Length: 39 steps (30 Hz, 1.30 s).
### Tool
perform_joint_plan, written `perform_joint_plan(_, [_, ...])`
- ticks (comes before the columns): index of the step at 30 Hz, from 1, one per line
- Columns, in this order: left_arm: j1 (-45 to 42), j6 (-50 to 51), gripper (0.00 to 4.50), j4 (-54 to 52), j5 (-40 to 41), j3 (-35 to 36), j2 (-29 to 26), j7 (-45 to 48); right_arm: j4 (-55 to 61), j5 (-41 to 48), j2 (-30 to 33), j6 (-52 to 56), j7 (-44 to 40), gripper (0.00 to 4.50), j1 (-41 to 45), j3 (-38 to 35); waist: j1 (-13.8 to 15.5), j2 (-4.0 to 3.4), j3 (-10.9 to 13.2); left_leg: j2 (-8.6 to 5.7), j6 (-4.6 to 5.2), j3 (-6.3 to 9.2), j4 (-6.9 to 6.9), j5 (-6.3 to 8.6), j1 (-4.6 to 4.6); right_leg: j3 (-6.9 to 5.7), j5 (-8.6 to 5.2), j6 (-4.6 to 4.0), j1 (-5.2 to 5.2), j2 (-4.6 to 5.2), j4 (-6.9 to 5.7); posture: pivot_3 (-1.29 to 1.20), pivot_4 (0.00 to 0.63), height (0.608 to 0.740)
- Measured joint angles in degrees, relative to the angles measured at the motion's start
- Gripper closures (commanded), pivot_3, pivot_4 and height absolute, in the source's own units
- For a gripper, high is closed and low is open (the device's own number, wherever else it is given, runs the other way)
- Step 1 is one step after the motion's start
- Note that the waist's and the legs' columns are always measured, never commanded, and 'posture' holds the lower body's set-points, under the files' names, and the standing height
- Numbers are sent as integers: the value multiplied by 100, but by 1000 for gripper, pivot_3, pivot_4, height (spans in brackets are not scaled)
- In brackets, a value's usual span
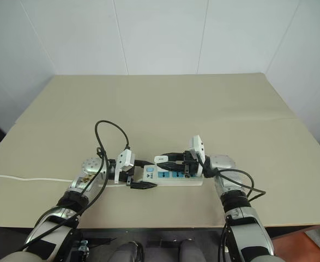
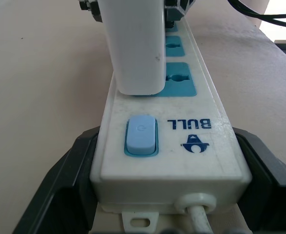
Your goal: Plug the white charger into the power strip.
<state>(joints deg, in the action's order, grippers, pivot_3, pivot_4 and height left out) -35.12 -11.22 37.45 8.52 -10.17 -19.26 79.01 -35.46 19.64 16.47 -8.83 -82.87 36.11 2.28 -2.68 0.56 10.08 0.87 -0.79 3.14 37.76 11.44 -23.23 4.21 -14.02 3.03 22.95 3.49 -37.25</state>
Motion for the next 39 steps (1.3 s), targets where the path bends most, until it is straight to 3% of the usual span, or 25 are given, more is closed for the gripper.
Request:
perform_joint_plan(19, [0,46,1203,21,-1,-59,-27,-58,-583,-92,130,-536,-37,3407,248,292,-8,11,-7,3,1,1,-7,3,60,-3,-4,5,-68,0,16,0,150,740])
perform_joint_plan(39, [14,110,1203,32,-3,-108,-74,-69,-432,-99,328,-112,127,3407,249,636,-11,68,-59,5,1,-4,-50,3,95,2,-14,-6,-81,0,28,0,150,740])
